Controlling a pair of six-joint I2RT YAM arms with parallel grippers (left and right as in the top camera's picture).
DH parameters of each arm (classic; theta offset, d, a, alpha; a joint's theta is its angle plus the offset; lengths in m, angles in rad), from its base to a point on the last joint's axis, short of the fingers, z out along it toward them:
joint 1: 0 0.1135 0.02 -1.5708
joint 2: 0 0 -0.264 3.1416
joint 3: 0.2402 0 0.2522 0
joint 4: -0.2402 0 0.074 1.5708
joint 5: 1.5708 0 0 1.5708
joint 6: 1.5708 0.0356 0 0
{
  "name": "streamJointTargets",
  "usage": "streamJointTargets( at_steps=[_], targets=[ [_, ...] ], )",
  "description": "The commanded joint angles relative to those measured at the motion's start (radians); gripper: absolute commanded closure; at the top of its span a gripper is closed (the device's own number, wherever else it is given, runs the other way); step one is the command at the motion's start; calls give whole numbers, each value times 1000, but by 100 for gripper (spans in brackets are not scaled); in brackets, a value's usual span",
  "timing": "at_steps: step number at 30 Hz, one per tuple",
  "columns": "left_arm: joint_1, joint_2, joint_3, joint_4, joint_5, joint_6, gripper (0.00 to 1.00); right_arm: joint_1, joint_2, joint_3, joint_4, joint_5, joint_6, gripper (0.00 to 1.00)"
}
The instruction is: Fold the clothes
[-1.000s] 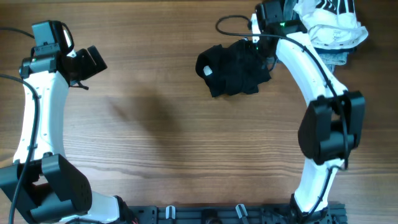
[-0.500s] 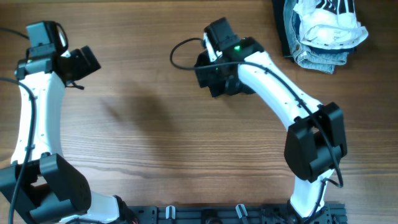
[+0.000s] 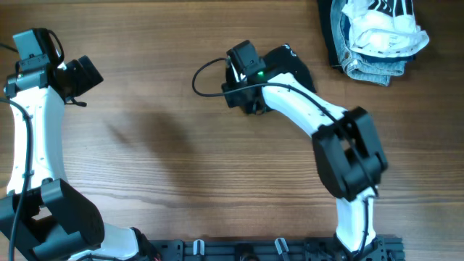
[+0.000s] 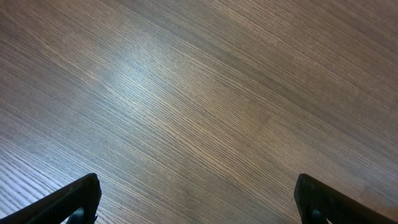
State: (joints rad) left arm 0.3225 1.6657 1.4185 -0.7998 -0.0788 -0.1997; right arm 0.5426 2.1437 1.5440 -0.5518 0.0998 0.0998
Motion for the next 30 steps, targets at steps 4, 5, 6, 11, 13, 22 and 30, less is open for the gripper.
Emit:
streamJointTargets(
  at_steps=[4, 5, 6, 11, 13, 22, 30],
  targets=[
    [1, 10, 6, 1, -8, 8, 0, -2, 114, -13, 45, 132, -17, 17],
    [0, 10, 6, 0, -8, 8, 0, -3, 124, -13, 47, 153, -17, 20],
    [0, 10, 6, 0, -8, 8, 0, -6, 126, -13, 46, 179, -18, 23],
    [0, 10, 6, 0, 11, 8, 0, -47, 150, -13, 21, 241, -19, 54],
    [0, 10, 6, 0, 11, 8, 0, -63, 153, -13, 13, 241, -18, 82],
    [0, 10, 6, 0, 11, 8, 0, -117, 60, 24, -72, 241, 31, 96],
    [0, 10, 6, 0, 26, 8, 0, -145, -240, 102, -148, 240, -98, 96]
  ],
)
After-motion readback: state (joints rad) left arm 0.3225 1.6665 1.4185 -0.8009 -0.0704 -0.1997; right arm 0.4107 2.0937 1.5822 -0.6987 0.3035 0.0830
